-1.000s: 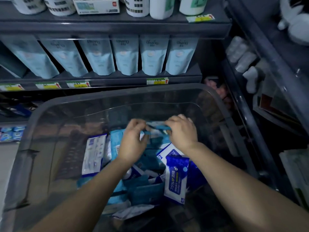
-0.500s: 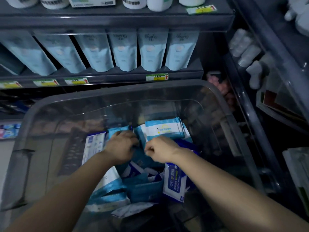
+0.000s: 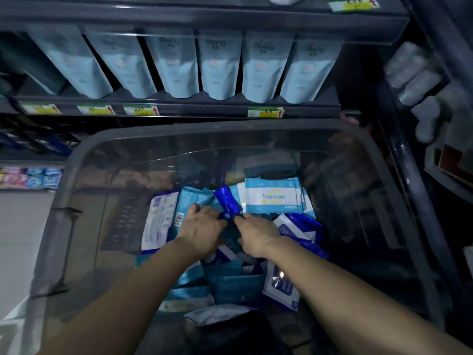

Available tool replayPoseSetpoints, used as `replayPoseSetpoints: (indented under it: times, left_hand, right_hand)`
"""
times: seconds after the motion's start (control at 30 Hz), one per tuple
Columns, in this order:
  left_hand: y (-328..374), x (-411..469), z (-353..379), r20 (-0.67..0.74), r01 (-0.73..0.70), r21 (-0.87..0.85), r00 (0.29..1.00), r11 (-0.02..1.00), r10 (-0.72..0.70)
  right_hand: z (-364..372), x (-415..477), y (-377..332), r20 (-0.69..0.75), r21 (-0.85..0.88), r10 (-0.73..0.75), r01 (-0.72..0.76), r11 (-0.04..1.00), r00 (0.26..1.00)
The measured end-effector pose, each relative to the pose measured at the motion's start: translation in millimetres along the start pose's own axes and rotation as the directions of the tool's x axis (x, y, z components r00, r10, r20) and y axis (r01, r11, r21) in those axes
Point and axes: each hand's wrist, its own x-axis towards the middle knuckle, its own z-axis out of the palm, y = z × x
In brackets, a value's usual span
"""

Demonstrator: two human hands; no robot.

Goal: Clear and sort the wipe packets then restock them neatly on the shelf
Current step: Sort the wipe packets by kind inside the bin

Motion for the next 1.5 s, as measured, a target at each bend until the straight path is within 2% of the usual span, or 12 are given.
replayPoseSetpoints:
  times: [0.17, 0.33, 0.47, 0.67, 0.8, 0.93, 1.03, 1.2, 1.27, 1.37, 1.43, 1.5]
  left_hand:
    - [-5.1, -1.2, -4.3, -0.014, -0.022, -0.101, 1.0, 0.995, 0.021]
    - [-32.9, -10.2, -18.3, 0.192, -0.067, -0.333, 0.972, 0.941, 0.137]
    - [-46.8, -13.5, -24.7, 0.287, -0.047, -0.321, 0.947, 0.946, 0.144]
    - [-48.1, -12.1, -18.5, 0.273, 0.003, -0.341, 0.957, 0.94, 0.096]
    - [-50.0, -12.4, -15.6, 0.276, 0.024, -0.374, 0.957, 0.927, 0.087]
    - [-48.3, -11.6, -17.7, 0.273, 0.007, -0.366, 0.957, 0.931, 0.1]
    - [-52.2, -12.3, -17.9, 0.254, -0.011, -0.373, 0.96, 0.928, 0.114]
    - [-60.8, -13.2, -39.9, 0.162, -0.043, -0.406, 0.98, 0.913, 0.119]
    - [-66.0, -12.5, -54.6, 0.1, -0.055, -0.431, 0.989, 0.901, 0.108]
    - [-72.1, -11.6, -71.7, 0.032, -0.002, -0.558, 0.999, 0.83, 0.024]
    - [-70.5, -11.2, -78.2, 0.019, 0.062, -0.79, 0.997, 0.61, -0.077]
    - [-61.4, -7.4, -82.7, 0.004, 0.052, -0.968, 0.982, 0.245, -0.191]
  right_hand:
    - [4.9, 3.5, -0.9, 0.048, -0.029, -0.001, 0.002, 1.0, 0.999]
    - [15.3, 0.0, -6.4, -0.008, -0.049, -0.028, 0.028, 0.998, 1.0]
    - [17.5, -1.9, -8.0, -0.073, -0.046, -0.007, 0.004, 0.999, 0.997]
    - [12.6, -0.5, -4.4, -0.15, -0.334, -0.07, 0.016, 0.943, 0.986]
    - [3.0, 1.8, 1.3, -0.032, -0.431, -0.144, 0.116, 0.895, 0.989]
    - [-4.6, 2.5, -3.2, 0.021, -0.339, -0.102, 0.103, 0.935, 0.995]
    - [-11.4, -2.6, -0.4, -0.02, -0.24, -0.16, 0.151, 0.959, 0.987]
    - [-24.4, -14.4, 20.6, -0.204, 0.201, -0.168, 0.209, 0.957, 0.964]
    - [-34.2, -16.8, 22.9, -0.298, 0.475, -0.079, 0.22, 0.852, 0.951]
    - [-49.7, -20.3, 25.3, -0.31, 0.822, 0.101, 0.213, 0.528, 0.945]
    - [-56.1, -20.5, 30.3, -0.301, 0.921, 0.238, 0.216, 0.324, 0.924]
    - [-60.0, -18.4, 38.9, -0.316, 0.947, 0.417, 0.254, 0.197, 0.852]
